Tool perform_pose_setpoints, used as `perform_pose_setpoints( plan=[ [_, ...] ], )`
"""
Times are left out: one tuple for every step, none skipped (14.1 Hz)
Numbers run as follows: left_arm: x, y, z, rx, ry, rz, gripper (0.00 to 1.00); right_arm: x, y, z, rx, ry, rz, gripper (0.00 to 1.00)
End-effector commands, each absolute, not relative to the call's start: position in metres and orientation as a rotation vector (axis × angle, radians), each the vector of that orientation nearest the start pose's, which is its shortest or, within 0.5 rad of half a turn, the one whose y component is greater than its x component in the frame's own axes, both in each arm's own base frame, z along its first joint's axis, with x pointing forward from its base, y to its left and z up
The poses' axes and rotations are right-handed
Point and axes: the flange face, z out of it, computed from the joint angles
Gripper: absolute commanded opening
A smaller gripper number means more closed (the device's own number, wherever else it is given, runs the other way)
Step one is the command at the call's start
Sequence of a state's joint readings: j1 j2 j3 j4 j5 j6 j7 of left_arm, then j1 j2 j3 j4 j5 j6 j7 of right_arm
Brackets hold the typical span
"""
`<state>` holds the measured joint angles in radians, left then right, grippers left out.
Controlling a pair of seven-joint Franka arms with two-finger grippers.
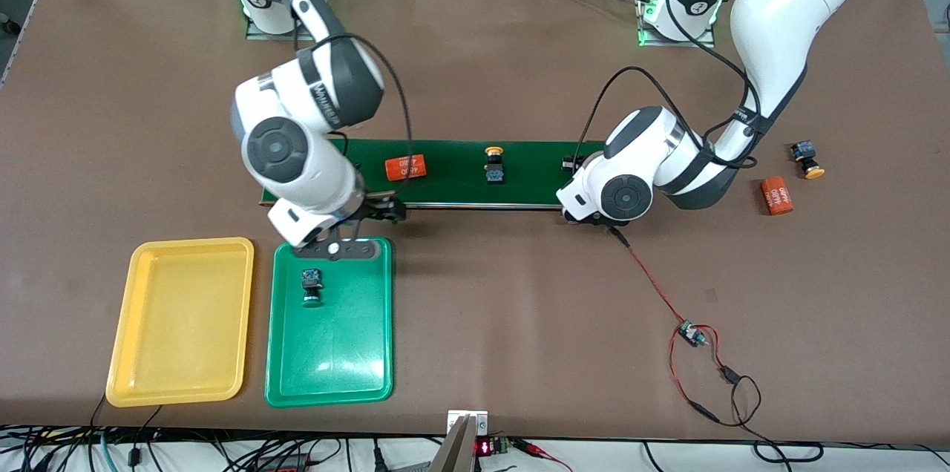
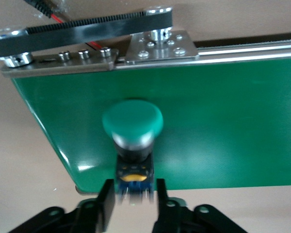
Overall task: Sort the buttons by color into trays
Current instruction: 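Place the green button on the belt while the right gripper reaches yellow button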
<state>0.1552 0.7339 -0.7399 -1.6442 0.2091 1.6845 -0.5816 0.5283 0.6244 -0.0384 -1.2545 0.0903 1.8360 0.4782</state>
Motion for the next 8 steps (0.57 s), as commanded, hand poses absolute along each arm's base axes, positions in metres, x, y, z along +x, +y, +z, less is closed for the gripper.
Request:
perform_pose_setpoints(
  plan=[
    [0.549, -0.280, 0.249, -2.999, 0.073, 0.885, 1.00, 0.624, 0.360, 0.383, -3.115, 0.037, 0.150, 1.00],
    [0.549, -0.279, 0.250, -2.998, 0.071, 0.885, 1.00, 0.618, 0.367, 0.378, -3.120, 0.024, 0.163, 1.00],
    [0.551, -0.278, 0.253, -2.999, 0.065, 0.880, 1.00, 0.612, 0.374, 0.374, -3.124, 0.006, 0.176, 1.00],
    [0.555, -0.275, 0.260, -3.004, 0.053, 0.867, 1.00, 0.604, 0.382, 0.367, -3.132, 0.000, 0.195, 1.00],
    [0.560, -0.269, 0.273, -3.006, 0.036, 0.855, 1.00, 0.595, 0.390, 0.358, -3.145, 0.029, 0.219, 1.00],
    [0.569, -0.262, 0.290, -3.034, -0.008, 0.849, 1.00, 0.586, 0.400, 0.353, -3.153, 0.043, 0.233, 1.00],
    [0.579, -0.248, 0.305, -3.058, -0.065, 0.865, 1.00, 0.581, 0.406, 0.350, -3.157, 0.041, 0.241, 1.00],
    [0.588, -0.231, 0.317, -3.075, -0.116, 0.853, 1.00, 0.575, 0.413, 0.342, -3.164, 0.051, 0.258, 1.00]
  ],
)
